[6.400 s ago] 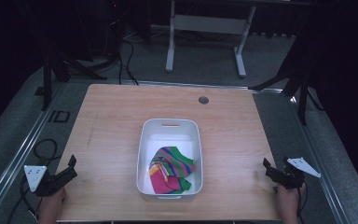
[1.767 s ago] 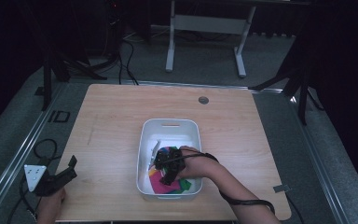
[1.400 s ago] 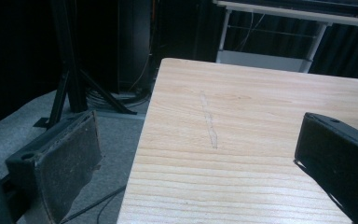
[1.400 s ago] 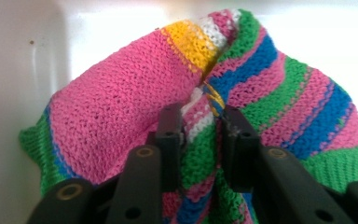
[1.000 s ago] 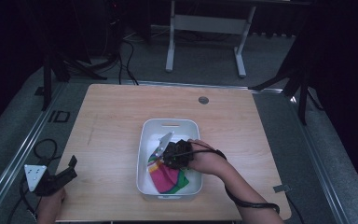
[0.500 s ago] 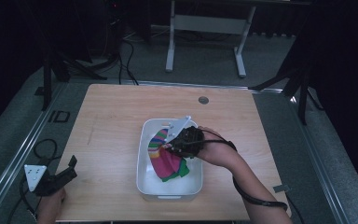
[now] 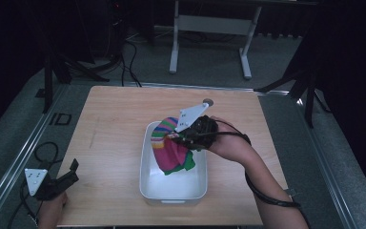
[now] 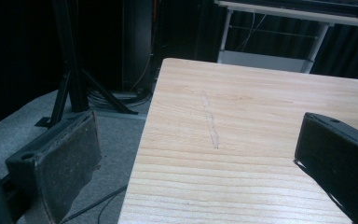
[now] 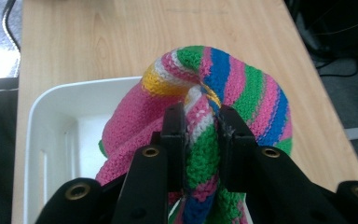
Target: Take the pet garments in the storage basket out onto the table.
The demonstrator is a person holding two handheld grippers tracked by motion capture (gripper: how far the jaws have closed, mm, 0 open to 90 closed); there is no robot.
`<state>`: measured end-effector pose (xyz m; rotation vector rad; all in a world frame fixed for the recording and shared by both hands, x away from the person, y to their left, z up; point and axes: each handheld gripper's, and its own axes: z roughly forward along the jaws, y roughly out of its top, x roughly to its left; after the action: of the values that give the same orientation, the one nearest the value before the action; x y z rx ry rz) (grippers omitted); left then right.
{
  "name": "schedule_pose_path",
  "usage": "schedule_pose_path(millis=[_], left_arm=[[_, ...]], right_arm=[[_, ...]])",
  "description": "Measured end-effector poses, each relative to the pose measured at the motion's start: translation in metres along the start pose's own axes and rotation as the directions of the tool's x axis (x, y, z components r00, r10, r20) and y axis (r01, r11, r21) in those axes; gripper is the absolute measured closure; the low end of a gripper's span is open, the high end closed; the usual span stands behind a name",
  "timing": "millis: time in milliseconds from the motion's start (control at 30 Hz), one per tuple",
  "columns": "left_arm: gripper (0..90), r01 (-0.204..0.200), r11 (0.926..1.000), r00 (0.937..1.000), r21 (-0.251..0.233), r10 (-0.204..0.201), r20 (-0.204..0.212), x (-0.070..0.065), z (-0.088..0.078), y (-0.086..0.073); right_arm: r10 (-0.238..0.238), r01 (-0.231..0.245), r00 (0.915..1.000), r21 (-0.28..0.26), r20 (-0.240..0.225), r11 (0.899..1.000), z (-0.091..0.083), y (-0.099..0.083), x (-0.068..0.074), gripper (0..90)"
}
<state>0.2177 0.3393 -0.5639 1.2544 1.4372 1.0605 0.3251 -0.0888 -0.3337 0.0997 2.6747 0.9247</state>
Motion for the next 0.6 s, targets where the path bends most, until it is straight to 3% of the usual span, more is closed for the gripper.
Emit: schedule_pose_path(millis=[433, 467, 600], left_arm=[[0.9, -0.002, 1.0000, 1.0000, 0.003, 0.002, -0.007, -0.001, 0.000, 0.000], [0.9, -0.003, 1.0000, 1.0000, 0.003, 0.003, -0.007, -0.001, 0.000, 0.000], [0.9, -0.003, 1.0000, 1.0000, 0.003, 0.003, -0.006, -0.001, 0.000, 0.000]], right_arm=[[0.047, -0.044, 0.9974, -0.054, 0.054, 0.998, -0.033, -0.008, -0.012, 74.6], [0.060, -0.056, 0.9953, -0.059, 0.077, 0.997, -0.044, -0.013, -0.017, 74.6], [0.078, -0.071, 0.9909, -0.066, 0.109, 0.995, -0.057, -0.021, -0.021, 74.6]])
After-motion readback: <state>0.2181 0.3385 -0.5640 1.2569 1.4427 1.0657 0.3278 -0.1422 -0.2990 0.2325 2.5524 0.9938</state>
